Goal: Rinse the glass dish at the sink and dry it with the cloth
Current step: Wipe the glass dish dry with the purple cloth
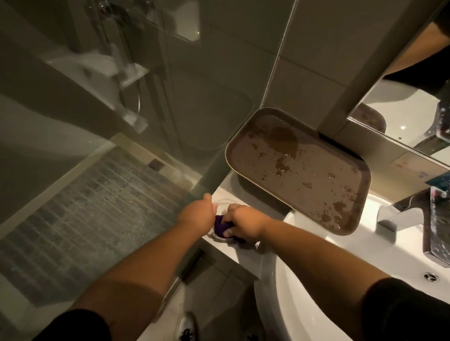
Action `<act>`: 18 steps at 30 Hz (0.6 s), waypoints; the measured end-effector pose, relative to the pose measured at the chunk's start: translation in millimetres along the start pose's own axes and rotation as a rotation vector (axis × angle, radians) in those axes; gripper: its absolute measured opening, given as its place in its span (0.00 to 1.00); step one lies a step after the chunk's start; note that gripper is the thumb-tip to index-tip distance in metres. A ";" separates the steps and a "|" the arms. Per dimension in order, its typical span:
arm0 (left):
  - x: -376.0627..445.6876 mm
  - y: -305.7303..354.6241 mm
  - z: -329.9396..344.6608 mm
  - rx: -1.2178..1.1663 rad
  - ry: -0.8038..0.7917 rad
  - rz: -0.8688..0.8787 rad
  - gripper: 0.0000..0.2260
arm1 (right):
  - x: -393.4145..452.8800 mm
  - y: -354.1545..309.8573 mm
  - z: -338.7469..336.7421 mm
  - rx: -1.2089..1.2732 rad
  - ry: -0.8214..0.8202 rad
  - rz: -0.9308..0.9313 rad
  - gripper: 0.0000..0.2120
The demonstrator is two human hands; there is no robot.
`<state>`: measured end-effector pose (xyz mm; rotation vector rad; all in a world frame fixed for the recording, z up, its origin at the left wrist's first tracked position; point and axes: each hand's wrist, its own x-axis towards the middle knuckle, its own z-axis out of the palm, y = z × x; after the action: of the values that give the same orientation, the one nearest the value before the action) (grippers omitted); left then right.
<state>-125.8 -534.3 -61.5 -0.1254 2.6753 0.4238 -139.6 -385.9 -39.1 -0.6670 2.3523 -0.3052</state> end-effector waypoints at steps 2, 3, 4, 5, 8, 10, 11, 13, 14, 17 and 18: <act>3.9 2.8 -2.3 0.149 -0.041 0.061 0.09 | 0.3 4.4 -5.9 -0.035 -0.046 -0.037 0.17; 3.8 4.4 -1.9 0.175 -0.043 0.058 0.09 | -0.1 5.9 -6.3 -0.039 -0.041 -0.037 0.16; 3.1 5.7 -0.8 0.162 -0.034 0.038 0.09 | -1.4 6.2 -5.0 -0.040 -0.019 -0.032 0.16; 1.9 6.4 1.4 0.124 -0.022 0.006 0.09 | -2.6 5.3 -1.9 -0.034 0.015 -0.019 0.15; -8.2 11.2 11.8 -0.064 0.013 -0.115 0.10 | -3.4 -1.4 15.0 0.032 0.151 0.080 0.13; -17.3 15.7 21.3 -0.220 0.047 -0.209 0.12 | -4.1 -9.2 24.6 0.118 0.241 0.169 0.11; -21.6 16.6 24.7 -0.275 0.058 -0.250 0.13 | -4.6 -11.7 27.5 0.139 0.267 0.190 0.11; -23.1 13.8 26.0 -0.304 0.043 -0.271 0.13 | -5.5 -11.1 27.0 0.102 0.253 0.161 0.11; -20.2 11.1 23.1 -0.288 0.030 -0.243 0.13 | -6.9 -9.1 22.8 0.078 0.219 0.129 0.12; -2.9 1.9 7.4 -0.102 0.050 -0.078 0.15 | -6.8 0.7 4.9 0.005 0.060 0.005 0.15; 3.1 0.2 3.5 0.003 0.049 -0.004 0.15 | -6.7 1.9 -0.2 -0.024 0.013 -0.029 0.16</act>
<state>-127.2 -533.1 -65.8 -0.1418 2.7230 0.4208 -136.1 -380.7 -36.1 -0.7128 2.3634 -0.2954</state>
